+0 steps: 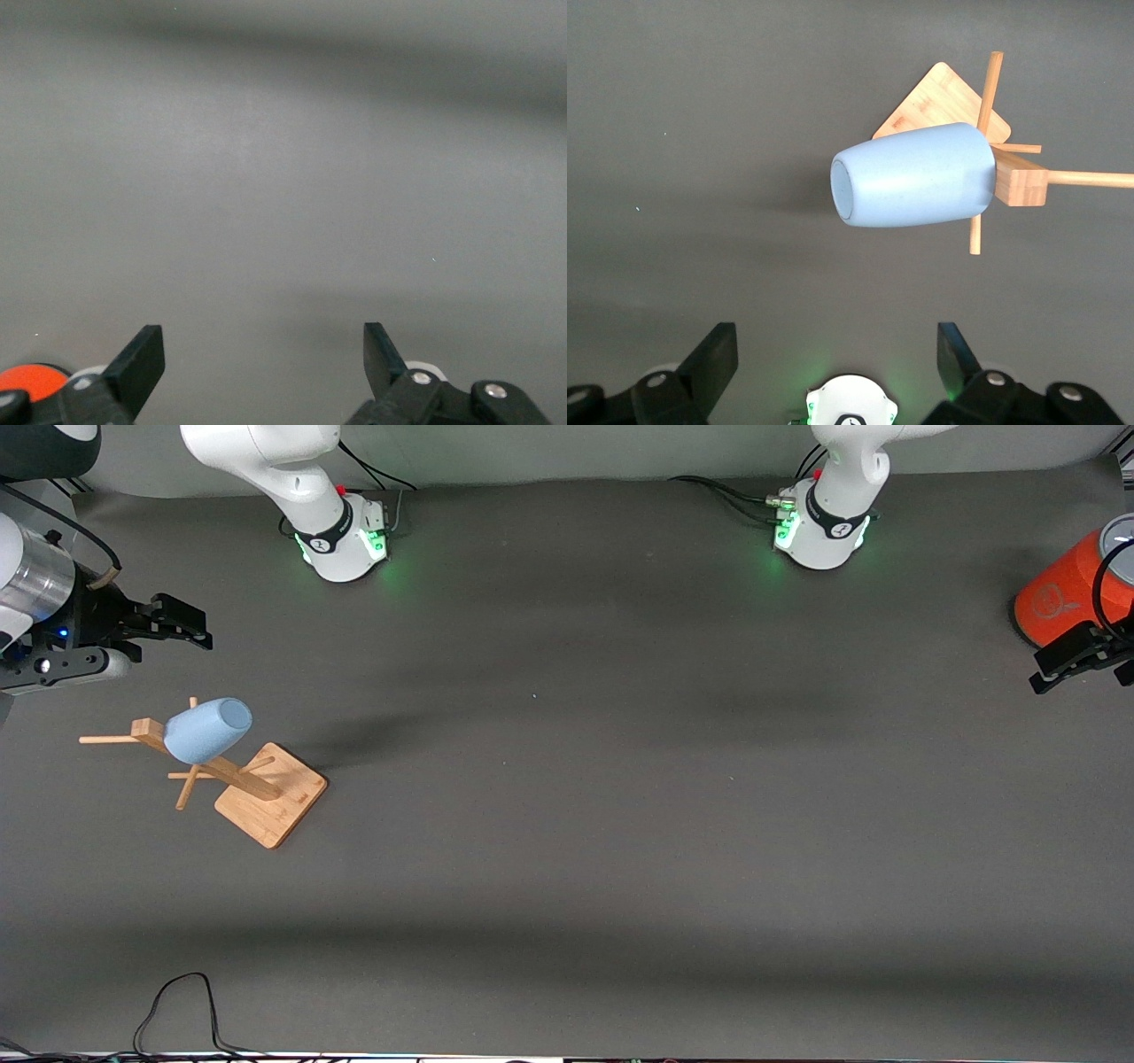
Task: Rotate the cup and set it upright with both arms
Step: 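Move the right gripper toward the blue cup on the wooden stand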
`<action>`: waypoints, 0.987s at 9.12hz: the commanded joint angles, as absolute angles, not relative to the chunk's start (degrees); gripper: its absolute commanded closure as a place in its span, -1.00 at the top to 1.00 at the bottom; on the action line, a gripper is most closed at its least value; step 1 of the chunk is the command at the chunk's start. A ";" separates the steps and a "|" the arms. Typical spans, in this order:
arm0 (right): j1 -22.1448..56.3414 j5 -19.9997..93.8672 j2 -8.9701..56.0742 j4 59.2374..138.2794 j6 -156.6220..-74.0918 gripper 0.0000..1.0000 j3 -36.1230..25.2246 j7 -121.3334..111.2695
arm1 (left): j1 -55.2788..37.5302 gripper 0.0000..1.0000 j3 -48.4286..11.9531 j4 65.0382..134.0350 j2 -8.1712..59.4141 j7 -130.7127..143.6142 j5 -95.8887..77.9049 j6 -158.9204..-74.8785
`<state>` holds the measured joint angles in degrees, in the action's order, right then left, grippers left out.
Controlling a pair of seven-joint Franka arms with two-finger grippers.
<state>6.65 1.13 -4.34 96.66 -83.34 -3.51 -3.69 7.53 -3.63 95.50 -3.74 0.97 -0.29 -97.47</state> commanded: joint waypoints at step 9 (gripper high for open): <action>6.77 3.49 -1.76 90.97 -82.19 1.00 -3.42 4.88 | 6.94 1.00 -2.99 95.71 -0.53 0.53 0.44 -107.05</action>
<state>6.75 1.75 -2.47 93.56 -84.09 -3.18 0.55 7.10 -3.10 95.59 -0.74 0.97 -0.17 -105.83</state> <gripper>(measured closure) 0.000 0.000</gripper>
